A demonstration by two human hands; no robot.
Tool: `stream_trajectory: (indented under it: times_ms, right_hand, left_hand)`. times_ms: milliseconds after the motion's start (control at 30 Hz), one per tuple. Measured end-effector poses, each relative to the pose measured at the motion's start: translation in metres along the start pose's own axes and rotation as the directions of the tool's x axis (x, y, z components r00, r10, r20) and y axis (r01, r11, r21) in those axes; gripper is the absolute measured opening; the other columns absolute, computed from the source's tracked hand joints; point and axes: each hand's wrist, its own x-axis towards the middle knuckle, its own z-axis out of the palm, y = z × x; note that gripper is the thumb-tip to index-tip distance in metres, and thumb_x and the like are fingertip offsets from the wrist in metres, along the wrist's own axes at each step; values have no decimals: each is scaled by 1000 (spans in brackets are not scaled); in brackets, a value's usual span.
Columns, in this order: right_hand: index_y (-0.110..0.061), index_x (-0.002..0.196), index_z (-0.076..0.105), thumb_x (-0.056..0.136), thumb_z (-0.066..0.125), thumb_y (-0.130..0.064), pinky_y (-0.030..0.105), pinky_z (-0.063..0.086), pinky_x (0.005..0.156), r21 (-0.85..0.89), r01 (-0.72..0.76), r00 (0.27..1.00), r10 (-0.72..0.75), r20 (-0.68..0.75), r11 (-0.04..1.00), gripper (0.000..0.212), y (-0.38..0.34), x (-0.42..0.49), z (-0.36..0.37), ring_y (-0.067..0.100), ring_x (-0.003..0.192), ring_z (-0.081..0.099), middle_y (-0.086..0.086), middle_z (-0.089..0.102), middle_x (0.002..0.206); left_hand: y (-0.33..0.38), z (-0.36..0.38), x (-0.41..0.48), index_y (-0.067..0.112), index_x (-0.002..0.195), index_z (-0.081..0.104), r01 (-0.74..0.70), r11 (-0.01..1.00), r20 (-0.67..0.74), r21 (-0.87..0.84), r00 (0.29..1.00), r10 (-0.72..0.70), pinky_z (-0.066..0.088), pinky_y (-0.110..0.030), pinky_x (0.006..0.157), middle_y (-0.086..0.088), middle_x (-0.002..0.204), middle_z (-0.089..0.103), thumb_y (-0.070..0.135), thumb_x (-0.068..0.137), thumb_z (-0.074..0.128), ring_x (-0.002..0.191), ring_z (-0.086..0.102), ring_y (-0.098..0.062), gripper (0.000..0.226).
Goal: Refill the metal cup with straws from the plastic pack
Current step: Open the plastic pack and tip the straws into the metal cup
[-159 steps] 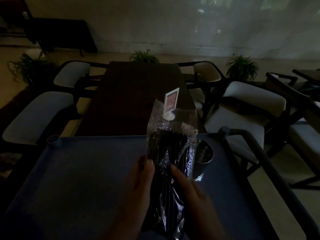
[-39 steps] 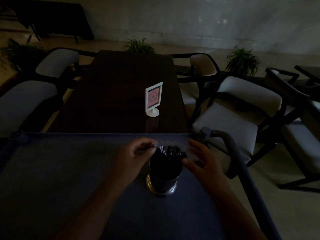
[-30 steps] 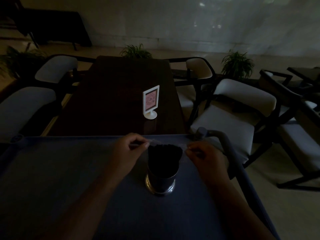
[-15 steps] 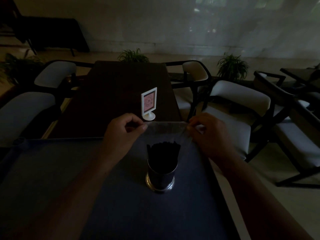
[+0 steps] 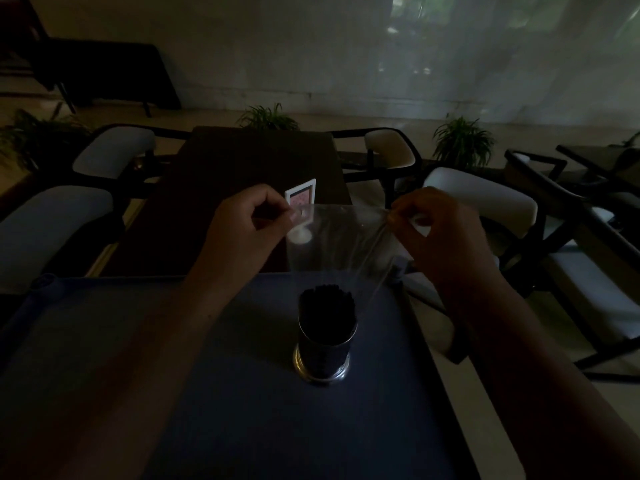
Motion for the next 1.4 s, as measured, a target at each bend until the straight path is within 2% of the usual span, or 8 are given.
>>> stream_trajectory:
  times_ms: [367,533,667,767,900,1033,1200,1400]
  right_hand:
    - [-5,90,65,85,60,-9,51,55,75,63,129,989,-123,-82,990,8,-26,20,-45,30,84,65,17,67,96]
    - [-10,92,67,91,62,-23,9,48,62,106,180,969,-158,-191,978,13,-49,33,-64,4,66,62,2,67,83]
    - [-14,88,62,92,62,-25,6,44,49,201,192,968,-151,-203,960,11,-71,39,-49,-4,59,64,-10,62,75]
    - [-8,88,57,94,60,-14,14,50,46,420,141,988,-103,-111,897,9,-86,37,-21,5,55,67,-4,68,79]
    - [-27,86,52,94,59,-8,25,60,58,611,73,995,-95,3,788,22,-107,27,21,7,67,73,-4,69,84]
    - [-24,94,57,91,64,-14,34,62,69,614,65,989,-133,66,787,12,-119,7,61,7,83,72,-5,71,92]
    - [-44,92,57,86,65,-24,10,52,75,621,-15,968,-144,205,784,22,-131,-38,110,-6,93,66,-27,66,98]
    - [-31,109,68,89,68,-24,22,54,86,459,-247,842,-45,538,853,21,-108,-117,194,-3,97,66,-16,70,105]
  left_hand:
    - [51,-26,16,21,90,61,-178,980,-96,92,978,187,52,-11,73,5,90,70,27,89,63,85,66,-1,6]
    - [87,-53,13,33,80,56,-238,970,-237,39,941,240,46,-19,48,0,80,71,25,88,66,50,58,-3,14]
    - [94,-81,3,31,83,54,-240,971,-246,-7,941,231,38,-21,34,0,87,75,20,92,62,36,57,-14,16]
    - [84,-100,-13,33,86,54,-211,977,-265,42,940,214,50,-21,43,2,87,72,19,93,61,64,74,-14,17]
    - [58,-124,-40,29,86,56,-150,980,-309,133,933,185,56,-17,63,9,90,70,14,91,63,83,72,-4,18]
    - [28,-150,-71,16,90,57,-83,977,-299,194,944,140,57,-26,81,8,99,70,14,89,63,97,69,-8,6]
    - [-18,-163,-119,22,97,64,119,969,-231,218,971,-67,53,-15,79,13,99,68,14,87,66,96,66,-2,13]
    - [-106,-155,-201,15,102,71,252,789,-4,561,953,-302,37,-8,91,-1,107,70,8,81,74,100,59,-2,22]
